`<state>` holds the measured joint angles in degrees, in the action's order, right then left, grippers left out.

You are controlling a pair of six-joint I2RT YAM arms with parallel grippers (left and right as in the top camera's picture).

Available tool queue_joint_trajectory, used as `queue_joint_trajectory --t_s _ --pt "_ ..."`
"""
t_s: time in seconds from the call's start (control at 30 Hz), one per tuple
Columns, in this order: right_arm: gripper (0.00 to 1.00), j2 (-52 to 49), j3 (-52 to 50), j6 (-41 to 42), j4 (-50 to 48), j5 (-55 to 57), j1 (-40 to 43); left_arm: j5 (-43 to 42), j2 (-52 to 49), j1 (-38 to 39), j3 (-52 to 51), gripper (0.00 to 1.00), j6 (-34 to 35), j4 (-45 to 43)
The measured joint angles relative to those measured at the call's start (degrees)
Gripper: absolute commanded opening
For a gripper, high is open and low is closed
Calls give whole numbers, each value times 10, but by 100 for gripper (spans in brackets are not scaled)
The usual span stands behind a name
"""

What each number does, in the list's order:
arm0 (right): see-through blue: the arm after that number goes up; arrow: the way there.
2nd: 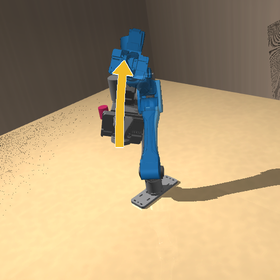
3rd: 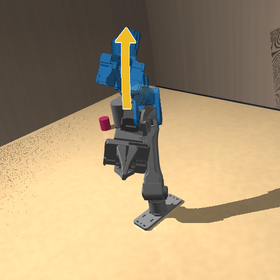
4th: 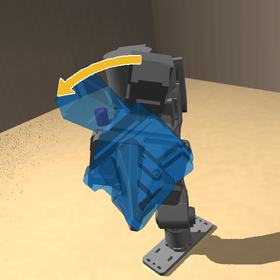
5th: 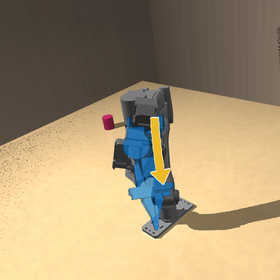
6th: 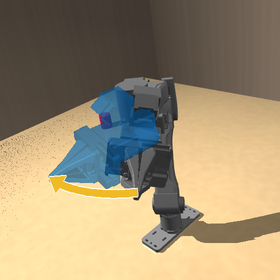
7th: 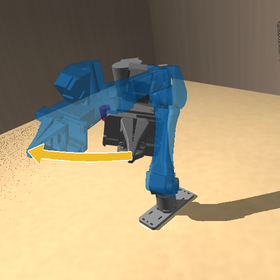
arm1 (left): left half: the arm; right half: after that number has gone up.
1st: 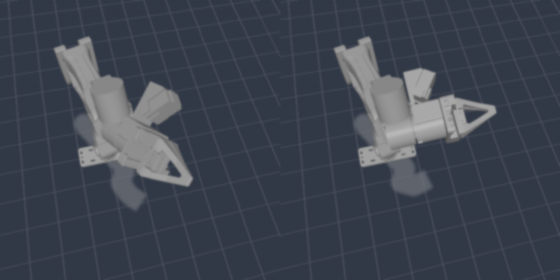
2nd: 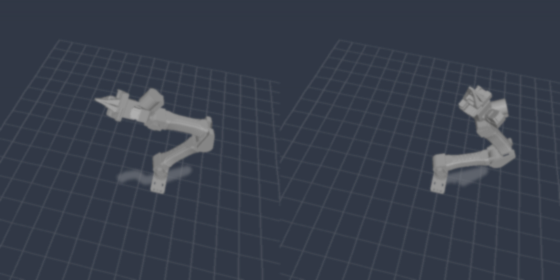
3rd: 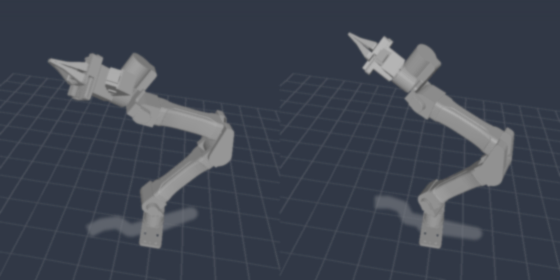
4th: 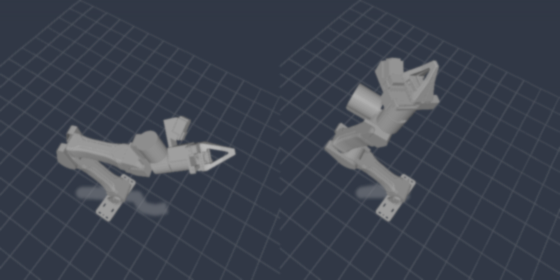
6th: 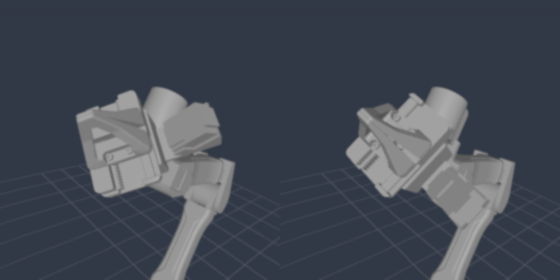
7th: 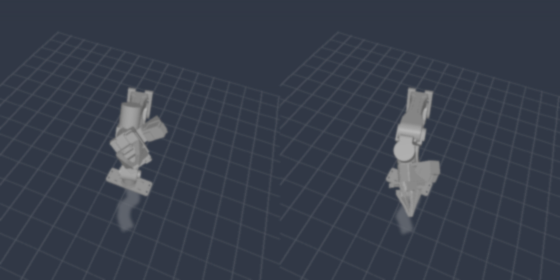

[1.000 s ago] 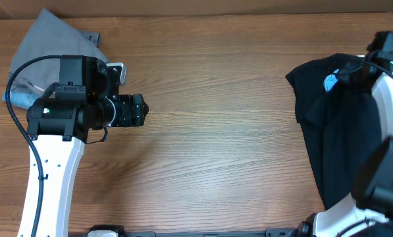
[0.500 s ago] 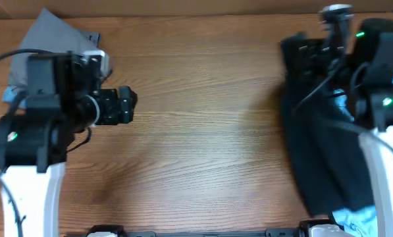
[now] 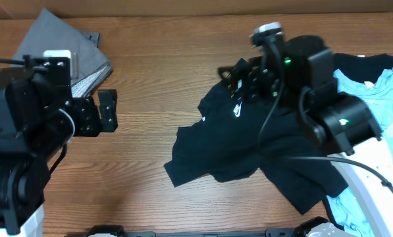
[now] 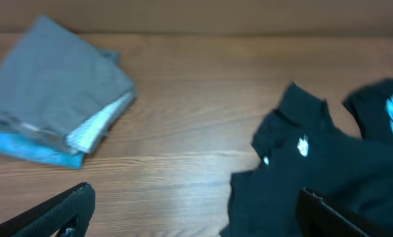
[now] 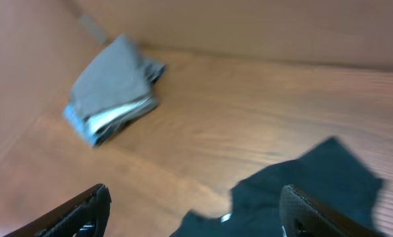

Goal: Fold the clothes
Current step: 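Grasp the black T-shirt with the right gripper and drag it leftward, then grasp the shirt collar with the left gripper and pull it up-left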

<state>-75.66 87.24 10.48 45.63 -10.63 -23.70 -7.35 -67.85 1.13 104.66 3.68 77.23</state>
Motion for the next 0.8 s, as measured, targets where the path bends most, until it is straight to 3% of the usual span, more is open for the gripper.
queue_joint_trajectory --t_s 0.33,0.57,0.8 --pt "85 87 40 68 -3 24 105 -46 -194 127 0 89 -52 -33" --pt "84 106 45 99 41 25 117 -53 -410 225 -1 79 -88 -202" --pt "85 102 45 115 123 26 117 -56 -572 259 -2 74 -99 -383"
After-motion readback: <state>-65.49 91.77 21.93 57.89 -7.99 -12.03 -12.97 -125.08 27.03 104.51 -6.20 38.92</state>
